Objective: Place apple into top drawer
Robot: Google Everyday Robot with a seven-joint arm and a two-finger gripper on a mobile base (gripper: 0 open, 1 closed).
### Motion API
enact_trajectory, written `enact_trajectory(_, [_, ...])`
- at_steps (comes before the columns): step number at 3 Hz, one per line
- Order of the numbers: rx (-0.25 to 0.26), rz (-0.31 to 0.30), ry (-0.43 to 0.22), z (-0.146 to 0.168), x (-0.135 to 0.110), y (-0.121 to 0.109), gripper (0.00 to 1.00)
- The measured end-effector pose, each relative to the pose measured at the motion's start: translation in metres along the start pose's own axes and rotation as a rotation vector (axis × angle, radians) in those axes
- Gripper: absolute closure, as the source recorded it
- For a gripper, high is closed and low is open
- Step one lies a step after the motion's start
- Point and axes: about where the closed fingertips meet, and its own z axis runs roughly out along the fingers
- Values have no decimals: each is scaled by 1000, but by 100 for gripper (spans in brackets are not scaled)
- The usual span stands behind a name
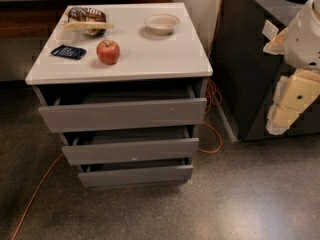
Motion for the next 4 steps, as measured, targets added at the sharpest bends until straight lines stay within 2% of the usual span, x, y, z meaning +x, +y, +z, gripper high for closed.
enact_trajectory(1, [0, 0, 0, 0, 0, 0, 0])
enact_trajectory(2, [-32, 10, -34, 9, -5, -2, 0])
enact_trajectory(3, [-62, 27, -141, 35, -15, -7, 0])
enact_trajectory(4, [-61, -17, -206, 79, -43, -13, 0])
